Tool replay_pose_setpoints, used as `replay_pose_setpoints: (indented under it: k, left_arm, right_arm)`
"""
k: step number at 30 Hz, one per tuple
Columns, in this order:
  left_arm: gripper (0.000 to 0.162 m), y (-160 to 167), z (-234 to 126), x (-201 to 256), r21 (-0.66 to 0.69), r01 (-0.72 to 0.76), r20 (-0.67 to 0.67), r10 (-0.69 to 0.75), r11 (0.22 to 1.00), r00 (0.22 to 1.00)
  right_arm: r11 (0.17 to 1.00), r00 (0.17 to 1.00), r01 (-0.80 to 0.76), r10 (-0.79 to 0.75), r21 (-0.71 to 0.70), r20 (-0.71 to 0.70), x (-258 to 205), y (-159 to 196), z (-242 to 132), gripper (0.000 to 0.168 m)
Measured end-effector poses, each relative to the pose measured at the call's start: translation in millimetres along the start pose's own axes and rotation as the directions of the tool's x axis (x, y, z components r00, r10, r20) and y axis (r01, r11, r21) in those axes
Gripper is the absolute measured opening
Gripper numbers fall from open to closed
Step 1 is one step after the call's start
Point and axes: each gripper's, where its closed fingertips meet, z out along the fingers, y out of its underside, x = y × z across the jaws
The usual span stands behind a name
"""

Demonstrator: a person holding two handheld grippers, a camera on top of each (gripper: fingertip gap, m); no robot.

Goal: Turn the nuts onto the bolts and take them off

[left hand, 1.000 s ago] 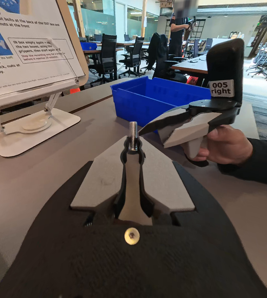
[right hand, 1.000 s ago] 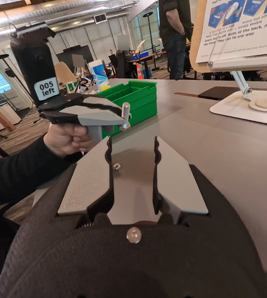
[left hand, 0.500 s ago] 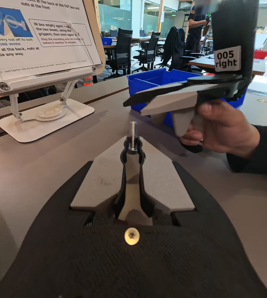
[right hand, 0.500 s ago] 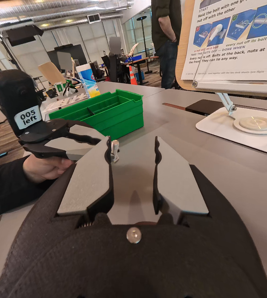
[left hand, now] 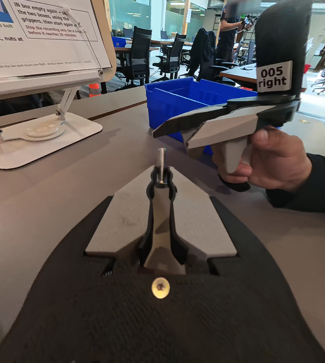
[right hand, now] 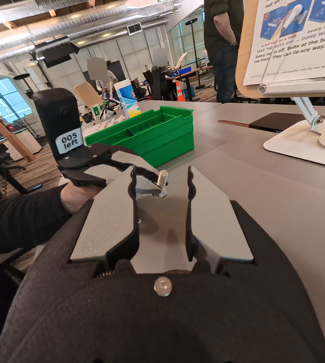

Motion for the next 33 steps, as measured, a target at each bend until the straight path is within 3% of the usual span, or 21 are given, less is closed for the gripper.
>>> replay_pose_setpoints:
  k: [5,9,11,17,25,33]
  left_arm:
    - [0.007,-6.2,-0.4,9.1,0.036,-0.033,-0.023,0.034,0.999,0.999]
    - [0.007,-9.2,-0.5,11.6,0.055,-0.044,-0.019,0.045,0.998,0.999]
    - [0.007,-7.7,0.3,10.9,0.045,-0.038,-0.018,0.039,0.998,0.999]
    - [0.009,-1.3,3.9,10.1,0.013,0.003,-0.026,-0.003,1.000,1.000]
    - [0.037,9.4,4.3,9.8,-0.073,0.010,-0.058,-0.014,0.997,0.998]
    - [0.030,-36.6,-25.2,-14.2,0.158,0.118,-0.044,-0.113,0.980,0.993]
  right_arm:
    - [0.999,0.999,-0.031,0.032,-0.019,0.009,-1.3,4.1,1.2,0.030]
    - [0.999,0.999,-0.037,0.038,-0.032,0.039,-6.6,6.9,3.4,0.028]
    - [0.999,0.999,-0.019,0.021,-0.050,0.030,-6.2,10.0,4.0,0.007]
    - [0.995,0.999,0.031,-0.033,-0.092,-0.021,-2.1,15.0,5.5,0.006]
    - [0.976,0.988,0.072,-0.098,-0.206,-0.118,19.7,36.9,5.9,0.007]
    - [0.925,0.987,0.073,-0.120,-0.373,-0.105,26.7,72.6,9.7,0.007]
